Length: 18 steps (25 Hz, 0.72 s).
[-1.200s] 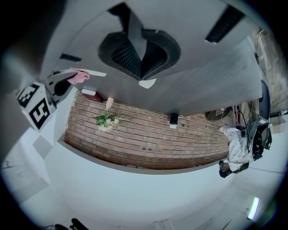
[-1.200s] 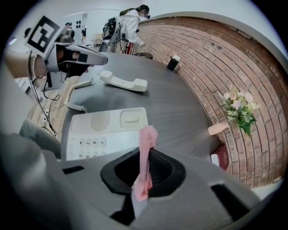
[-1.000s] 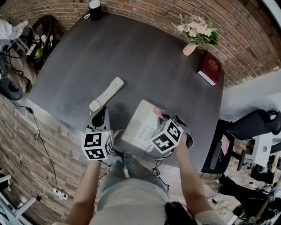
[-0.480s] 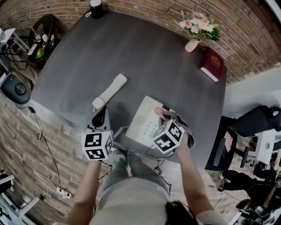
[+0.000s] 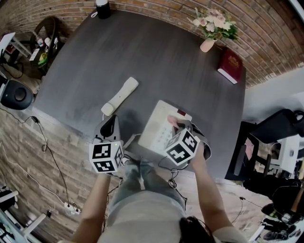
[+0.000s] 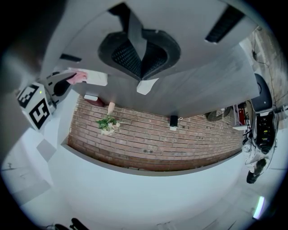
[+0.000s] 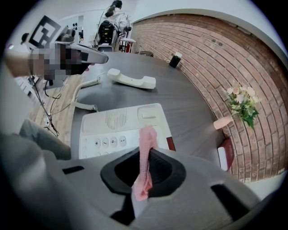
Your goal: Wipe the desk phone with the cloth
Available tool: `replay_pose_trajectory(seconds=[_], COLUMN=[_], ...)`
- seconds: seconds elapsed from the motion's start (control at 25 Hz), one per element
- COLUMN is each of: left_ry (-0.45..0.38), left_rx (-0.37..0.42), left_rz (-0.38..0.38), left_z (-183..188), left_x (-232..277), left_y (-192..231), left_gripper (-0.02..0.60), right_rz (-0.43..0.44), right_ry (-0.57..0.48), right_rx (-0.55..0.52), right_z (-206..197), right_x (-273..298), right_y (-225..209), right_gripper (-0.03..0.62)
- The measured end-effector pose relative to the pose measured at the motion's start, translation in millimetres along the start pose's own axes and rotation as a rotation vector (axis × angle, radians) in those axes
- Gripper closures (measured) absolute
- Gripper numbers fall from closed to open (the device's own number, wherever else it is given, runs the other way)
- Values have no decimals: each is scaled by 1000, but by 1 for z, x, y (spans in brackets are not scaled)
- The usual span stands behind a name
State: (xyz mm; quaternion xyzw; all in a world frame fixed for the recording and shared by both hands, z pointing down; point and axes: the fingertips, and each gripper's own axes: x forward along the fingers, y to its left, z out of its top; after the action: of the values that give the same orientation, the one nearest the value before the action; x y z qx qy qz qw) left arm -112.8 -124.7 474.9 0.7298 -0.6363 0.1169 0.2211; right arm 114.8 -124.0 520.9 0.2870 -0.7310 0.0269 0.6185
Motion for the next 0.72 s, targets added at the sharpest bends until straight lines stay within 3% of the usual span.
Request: replay_pose_trajectory(seconds=[0.72], left_ry=[10], left_rx=[-1], left_rz=[-17], left_z=[-8], left_x=[-8], left_y=[-2], left_gripper=[577], right_rz=[20], right_ry=[-3], right_rx=[18], right_z=[-3], right_x=[-4], right_y=[18], right_gripper=[571])
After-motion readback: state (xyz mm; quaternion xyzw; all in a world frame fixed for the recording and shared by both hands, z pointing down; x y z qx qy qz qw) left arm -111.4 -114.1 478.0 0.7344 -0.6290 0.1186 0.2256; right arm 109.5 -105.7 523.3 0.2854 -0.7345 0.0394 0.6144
